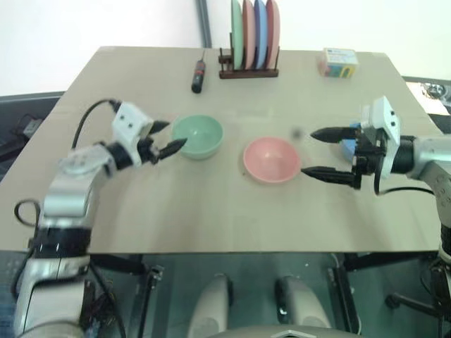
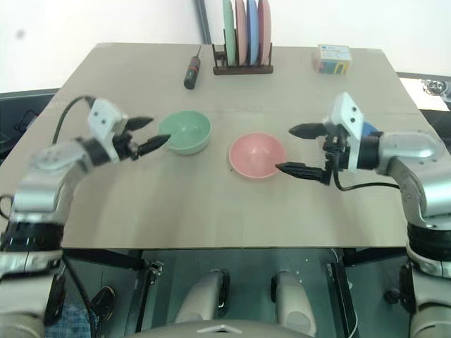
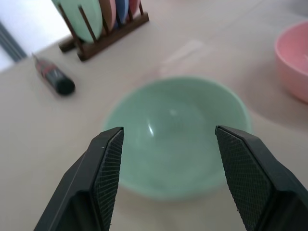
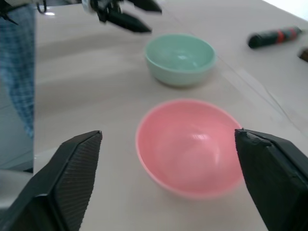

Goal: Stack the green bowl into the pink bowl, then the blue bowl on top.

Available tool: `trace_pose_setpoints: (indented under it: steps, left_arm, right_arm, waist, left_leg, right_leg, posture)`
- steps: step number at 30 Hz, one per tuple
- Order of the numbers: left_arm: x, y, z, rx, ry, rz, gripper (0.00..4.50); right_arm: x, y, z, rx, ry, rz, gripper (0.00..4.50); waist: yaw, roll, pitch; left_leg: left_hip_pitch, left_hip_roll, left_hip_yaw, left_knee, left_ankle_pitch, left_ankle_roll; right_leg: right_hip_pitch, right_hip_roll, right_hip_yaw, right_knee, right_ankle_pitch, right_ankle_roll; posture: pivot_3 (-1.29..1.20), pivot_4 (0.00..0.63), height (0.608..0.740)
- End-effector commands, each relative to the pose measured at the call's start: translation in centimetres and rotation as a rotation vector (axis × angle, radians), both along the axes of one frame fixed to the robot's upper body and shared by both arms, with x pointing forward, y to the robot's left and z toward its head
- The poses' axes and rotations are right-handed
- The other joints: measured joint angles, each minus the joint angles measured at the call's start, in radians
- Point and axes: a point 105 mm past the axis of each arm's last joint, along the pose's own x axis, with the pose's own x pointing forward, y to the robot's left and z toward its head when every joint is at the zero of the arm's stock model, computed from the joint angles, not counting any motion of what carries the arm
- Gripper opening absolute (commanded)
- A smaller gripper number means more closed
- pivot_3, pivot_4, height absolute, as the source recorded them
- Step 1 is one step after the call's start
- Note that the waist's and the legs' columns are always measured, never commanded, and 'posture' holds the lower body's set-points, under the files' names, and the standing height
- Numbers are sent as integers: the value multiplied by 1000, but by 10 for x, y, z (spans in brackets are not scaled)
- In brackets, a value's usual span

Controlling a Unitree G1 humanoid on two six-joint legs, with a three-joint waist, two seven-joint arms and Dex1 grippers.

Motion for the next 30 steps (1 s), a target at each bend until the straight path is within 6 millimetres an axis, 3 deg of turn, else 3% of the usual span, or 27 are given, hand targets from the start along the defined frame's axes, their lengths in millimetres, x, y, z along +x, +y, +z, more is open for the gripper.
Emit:
trace_pose_setpoints:
  steps: [1, 6, 11, 22, 30]
  left_arm:
    - [11, -9, -5, 90, 7, -63, 3238]
    - [18, -23, -14, 161, 25, -170, 3238]
    - [14, -37, -6, 124, 26, -274, 3238]
    - [1, -35, -26, 166, 122, -328, 3238]
    - [-2, -19, -55, 273, 238, -264, 3238]
  right_arm:
    - [-8, -8, 13, 18, -62, -48, 4445]
    - [-11, -13, 16, 26, -76, -94, 4445]
    - [-12, -14, 16, 22, -76, -111, 4445]
    - [-9, -14, 15, 13, -71, -113, 4445]
    - [-7, -14, 16, 3, -70, -104, 4445]
  waist:
    - [-4, 0, 0]
    - [-14, 0, 0]
    - [-15, 0, 1]
    - [-21, 0, 1]
    - [-20, 0, 1]
  left_leg:
    - [0, 0, 0, 0, 0, 0]
    - [0, 0, 0, -1, 0, 0]
    - [-2, 0, -1, 0, 0, 0]
    - [-2, 0, -1, 2, 0, 0]
    - [-2, 0, -1, 2, 0, 0]
  right_leg:
    - [0, 0, 0, 0, 0, 0]
    - [-1, 1, 0, 1, 0, 0]
    - [-1, 0, 0, 0, 0, 0]
    - [-1, 0, 0, 2, 0, 0]
    - [-1, 0, 0, 2, 0, 0]
  posture:
    - [0, 150, 740]
    - [0, 150, 740]
    - [0, 150, 740]
    - [0, 150, 740]
    - [0, 150, 740]
